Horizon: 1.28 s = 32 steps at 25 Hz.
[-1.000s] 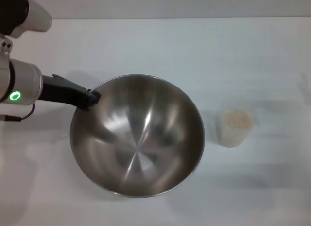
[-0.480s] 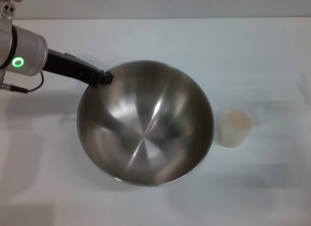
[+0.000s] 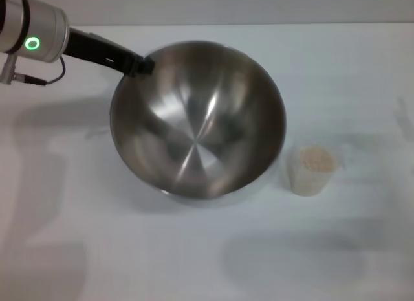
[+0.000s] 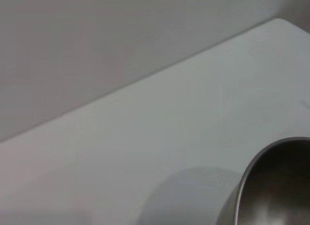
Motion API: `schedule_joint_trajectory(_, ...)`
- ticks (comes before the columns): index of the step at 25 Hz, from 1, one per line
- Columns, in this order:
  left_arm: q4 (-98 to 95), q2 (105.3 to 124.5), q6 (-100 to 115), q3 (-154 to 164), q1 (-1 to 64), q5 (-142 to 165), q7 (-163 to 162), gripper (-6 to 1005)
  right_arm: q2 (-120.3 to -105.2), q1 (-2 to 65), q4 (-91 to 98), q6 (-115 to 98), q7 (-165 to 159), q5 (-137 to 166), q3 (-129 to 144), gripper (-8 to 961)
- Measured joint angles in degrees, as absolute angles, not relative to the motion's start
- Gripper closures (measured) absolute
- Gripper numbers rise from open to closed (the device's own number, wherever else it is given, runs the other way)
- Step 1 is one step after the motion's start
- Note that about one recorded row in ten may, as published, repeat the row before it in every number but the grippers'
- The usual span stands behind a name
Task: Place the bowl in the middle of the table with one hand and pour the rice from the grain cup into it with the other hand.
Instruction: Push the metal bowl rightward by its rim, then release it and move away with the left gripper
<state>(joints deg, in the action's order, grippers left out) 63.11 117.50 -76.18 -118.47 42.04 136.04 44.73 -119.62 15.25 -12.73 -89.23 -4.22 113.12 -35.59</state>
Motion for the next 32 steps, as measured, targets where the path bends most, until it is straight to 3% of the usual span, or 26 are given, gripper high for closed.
schedule_joint_trajectory(6, 55.81, 116.20, -71.03, -118.54, 44.65, 136.84, 45.23, 955, -119.62, 14.87, -12.75, -89.22, -4.22, 113.19, -35.59, 107)
schedule_joint_trajectory(12, 54.33, 116.04, -69.33, -118.57, 44.58, 136.85, 45.48, 956, -119.62, 14.65, -12.75, -89.39, -4.22, 113.22, -35.59, 107)
schedule_joint_trajectory(32, 57.81, 117.90, -66.57, -118.02, 41.55, 136.72, 46.05, 921, -119.62, 14.41, -12.67, -89.83, -4.22, 113.56, -35.51, 107)
